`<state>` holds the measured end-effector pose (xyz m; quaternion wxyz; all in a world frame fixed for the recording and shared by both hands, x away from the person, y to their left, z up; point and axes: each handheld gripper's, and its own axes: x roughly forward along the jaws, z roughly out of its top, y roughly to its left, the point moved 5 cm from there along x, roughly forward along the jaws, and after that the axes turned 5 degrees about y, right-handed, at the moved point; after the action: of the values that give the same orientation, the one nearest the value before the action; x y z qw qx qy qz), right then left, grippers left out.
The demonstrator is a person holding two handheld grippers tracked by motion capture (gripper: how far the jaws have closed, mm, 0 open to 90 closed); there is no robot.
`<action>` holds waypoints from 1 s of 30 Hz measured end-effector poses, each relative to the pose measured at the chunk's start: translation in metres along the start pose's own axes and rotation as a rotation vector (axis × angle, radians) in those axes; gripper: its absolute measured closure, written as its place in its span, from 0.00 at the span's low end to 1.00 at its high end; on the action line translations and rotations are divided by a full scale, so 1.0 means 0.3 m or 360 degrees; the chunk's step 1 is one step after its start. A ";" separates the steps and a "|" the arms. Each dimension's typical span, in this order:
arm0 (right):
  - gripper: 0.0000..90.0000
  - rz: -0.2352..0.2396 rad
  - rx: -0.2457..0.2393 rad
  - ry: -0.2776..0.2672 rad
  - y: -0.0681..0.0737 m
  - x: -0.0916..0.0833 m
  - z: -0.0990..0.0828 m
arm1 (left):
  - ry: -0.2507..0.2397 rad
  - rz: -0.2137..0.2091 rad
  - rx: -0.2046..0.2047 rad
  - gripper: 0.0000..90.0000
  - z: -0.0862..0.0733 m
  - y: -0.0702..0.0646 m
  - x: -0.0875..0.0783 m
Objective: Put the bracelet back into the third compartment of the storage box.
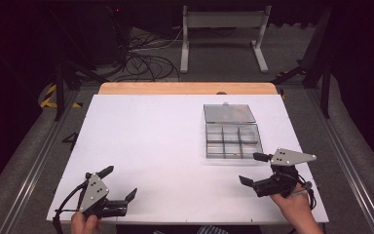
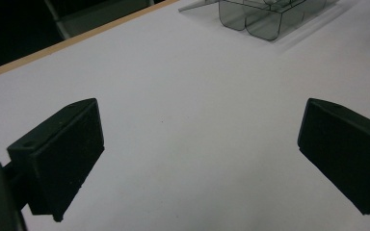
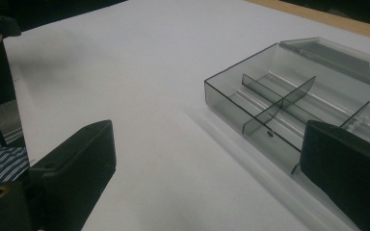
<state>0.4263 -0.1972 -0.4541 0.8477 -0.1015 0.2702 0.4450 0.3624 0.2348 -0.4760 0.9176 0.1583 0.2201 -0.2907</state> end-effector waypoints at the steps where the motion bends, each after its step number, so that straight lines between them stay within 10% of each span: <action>1: 0.07 0.0001 0.0002 -0.0002 0.000 0.002 -0.009 | 0.0000 0.0000 -0.0001 0.03 0.000 0.000 0.000; 30: 0.01 -0.0060 0.0009 0.0195 -0.001 0.110 -0.172 | 0.0006 -0.0012 -0.0011 0.03 -0.004 0.007 0.000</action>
<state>0.4226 -0.1956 -0.5153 0.8381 -0.1314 0.3210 0.4211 0.3634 0.2368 -0.4766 0.9166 0.1549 0.2233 -0.2932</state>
